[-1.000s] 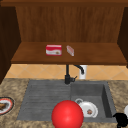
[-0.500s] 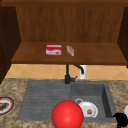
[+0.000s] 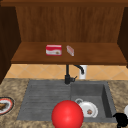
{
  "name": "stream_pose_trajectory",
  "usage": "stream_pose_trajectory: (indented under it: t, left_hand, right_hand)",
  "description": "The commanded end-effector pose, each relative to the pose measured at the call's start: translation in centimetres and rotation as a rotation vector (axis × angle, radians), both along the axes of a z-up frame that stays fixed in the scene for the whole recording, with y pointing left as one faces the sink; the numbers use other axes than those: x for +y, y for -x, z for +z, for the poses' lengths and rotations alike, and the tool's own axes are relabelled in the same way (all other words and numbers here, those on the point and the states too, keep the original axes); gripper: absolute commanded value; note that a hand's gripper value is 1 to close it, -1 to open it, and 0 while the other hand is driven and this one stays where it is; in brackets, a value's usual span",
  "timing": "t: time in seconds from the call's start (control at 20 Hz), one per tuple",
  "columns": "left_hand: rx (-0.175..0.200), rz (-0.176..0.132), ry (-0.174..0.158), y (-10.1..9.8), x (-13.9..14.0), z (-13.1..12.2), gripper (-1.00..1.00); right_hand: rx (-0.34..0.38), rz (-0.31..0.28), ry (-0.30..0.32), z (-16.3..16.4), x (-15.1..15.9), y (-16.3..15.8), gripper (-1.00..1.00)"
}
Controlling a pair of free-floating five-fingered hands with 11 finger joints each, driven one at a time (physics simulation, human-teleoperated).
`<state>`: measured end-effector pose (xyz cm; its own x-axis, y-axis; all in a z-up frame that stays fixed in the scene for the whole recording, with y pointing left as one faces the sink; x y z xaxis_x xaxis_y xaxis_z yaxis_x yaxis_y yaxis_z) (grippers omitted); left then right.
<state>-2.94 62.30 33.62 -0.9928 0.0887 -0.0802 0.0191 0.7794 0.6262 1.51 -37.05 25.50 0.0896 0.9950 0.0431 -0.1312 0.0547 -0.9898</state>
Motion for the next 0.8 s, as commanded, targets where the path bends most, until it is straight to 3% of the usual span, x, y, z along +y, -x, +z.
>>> stream_pose_trajectory:
  t: [0.0,0.75]
  left_hand:
    - [0.0,0.0,-0.125,-0.1,-0.7,-0.4,-1.0]
    - [0.005,0.005,-0.245,-0.8,-3.2,-1.6,-1.0]
  right_hand:
    - [0.0,0.0,0.0,0.0,0.0,0.0,0.0]
    - [0.0,0.0,0.0,0.0,0.0,0.0,0.0]
